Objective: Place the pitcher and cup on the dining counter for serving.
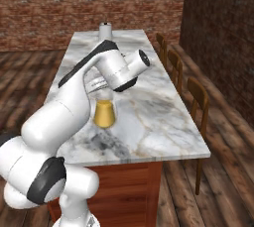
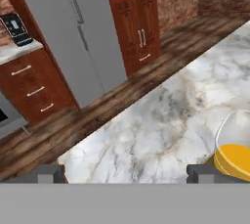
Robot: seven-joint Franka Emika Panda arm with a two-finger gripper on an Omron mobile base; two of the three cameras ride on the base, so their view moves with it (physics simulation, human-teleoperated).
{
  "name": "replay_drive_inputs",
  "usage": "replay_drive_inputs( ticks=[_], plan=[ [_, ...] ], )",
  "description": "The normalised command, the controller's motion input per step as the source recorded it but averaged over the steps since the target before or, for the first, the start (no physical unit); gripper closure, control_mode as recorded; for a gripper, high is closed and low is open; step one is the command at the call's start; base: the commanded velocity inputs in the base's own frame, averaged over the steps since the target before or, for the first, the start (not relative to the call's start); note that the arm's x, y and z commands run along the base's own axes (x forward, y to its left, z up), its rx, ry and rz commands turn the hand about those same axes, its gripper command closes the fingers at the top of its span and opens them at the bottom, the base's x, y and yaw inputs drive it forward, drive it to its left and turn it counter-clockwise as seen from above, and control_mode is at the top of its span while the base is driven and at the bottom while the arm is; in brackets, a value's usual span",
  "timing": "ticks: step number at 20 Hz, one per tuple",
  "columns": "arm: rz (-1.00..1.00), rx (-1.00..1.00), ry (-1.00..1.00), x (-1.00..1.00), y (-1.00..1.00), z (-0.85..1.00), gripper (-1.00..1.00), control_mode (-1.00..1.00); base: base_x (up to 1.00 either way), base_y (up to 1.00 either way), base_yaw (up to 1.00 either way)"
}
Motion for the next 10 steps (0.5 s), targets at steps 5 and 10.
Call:
replay_drive_inputs(
  ticks=[5,10],
  plan=[
    [-0.5,-0.1,0.06,-0.91,0.59,0.14,-1.0,-1.0,0.0,0.0,0.0],
    [-0.54,-0.11,0.24,-0.77,0.7,-0.2,-1.0,-1.0,0.0,0.0,0.0]
  ],
)
